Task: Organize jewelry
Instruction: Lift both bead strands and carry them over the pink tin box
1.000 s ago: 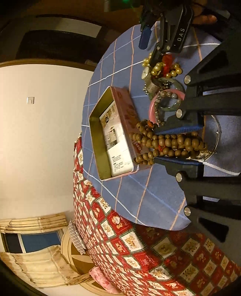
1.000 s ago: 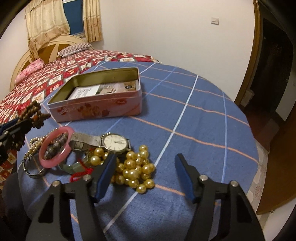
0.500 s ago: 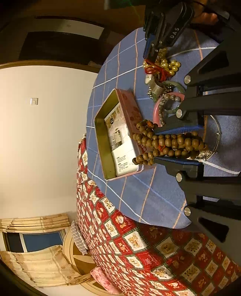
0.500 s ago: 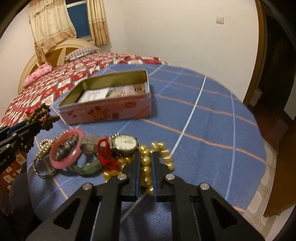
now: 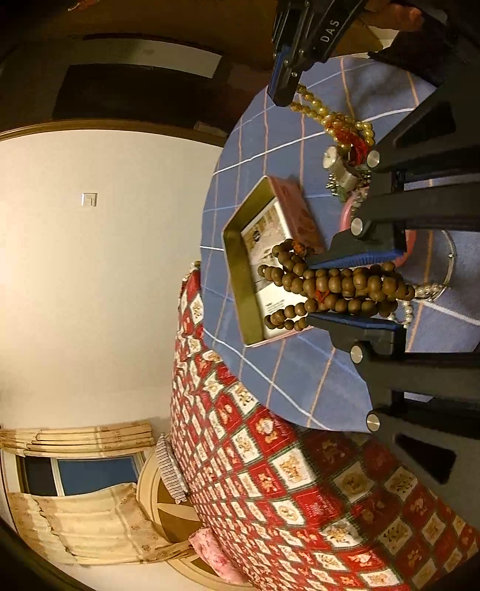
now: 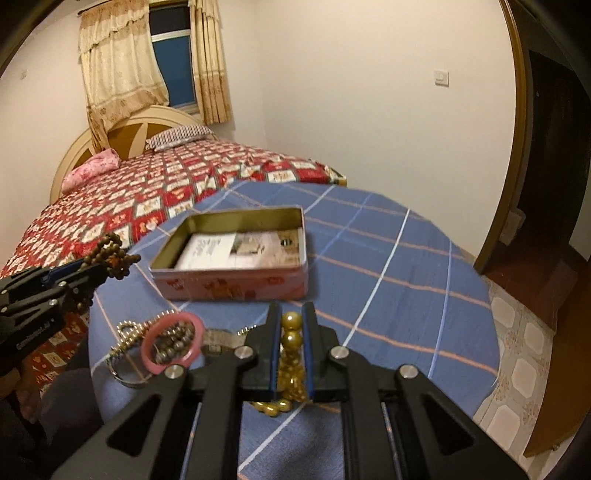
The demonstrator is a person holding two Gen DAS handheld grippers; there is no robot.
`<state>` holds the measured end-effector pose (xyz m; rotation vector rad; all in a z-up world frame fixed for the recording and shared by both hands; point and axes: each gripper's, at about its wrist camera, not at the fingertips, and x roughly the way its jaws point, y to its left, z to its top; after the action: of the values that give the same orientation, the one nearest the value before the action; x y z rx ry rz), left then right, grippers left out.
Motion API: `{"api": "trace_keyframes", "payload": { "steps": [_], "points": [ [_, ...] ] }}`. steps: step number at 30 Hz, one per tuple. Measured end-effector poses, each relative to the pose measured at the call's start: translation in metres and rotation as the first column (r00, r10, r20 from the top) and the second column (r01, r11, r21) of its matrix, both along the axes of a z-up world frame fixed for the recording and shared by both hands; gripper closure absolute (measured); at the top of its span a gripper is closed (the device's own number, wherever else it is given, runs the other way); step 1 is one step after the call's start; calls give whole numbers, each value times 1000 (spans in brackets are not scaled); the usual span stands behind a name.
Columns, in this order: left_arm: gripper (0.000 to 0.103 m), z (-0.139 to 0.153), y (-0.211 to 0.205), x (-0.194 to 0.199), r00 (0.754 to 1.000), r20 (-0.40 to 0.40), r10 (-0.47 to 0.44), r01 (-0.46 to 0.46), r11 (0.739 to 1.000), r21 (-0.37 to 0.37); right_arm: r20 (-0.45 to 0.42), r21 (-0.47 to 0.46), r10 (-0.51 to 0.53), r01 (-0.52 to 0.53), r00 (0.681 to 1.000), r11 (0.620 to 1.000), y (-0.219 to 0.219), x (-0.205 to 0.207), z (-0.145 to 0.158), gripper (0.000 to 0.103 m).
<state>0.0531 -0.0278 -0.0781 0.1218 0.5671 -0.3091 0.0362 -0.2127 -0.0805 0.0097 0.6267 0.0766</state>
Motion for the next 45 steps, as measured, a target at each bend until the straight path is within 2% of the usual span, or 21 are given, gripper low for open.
{"api": "trace_keyframes", "payload": {
  "steps": [13,22,29,32,45],
  "points": [
    [80,24,1,23,999,31,-11,11,1000,-4,68,-39,28,-26,997,999,6,17,36,90],
    [80,34,-4,54,999,37,-6,6,1000,18,101,-70,75,-68,992,995,16,41,56,90],
    [80,28,-9,80,1000,22,6,-6,1000,27,100,-70,89,-82,991,994,20,66,57,90],
    [80,23,-12,92,1000,16,19,-20,998,54,96,-63,93,-88,991,994,19,77,57,90],
    [80,-1,-18,140,996,-22,87,-84,991,105,54,-76,107,-103,993,992,23,119,41,90]
  ]
}}
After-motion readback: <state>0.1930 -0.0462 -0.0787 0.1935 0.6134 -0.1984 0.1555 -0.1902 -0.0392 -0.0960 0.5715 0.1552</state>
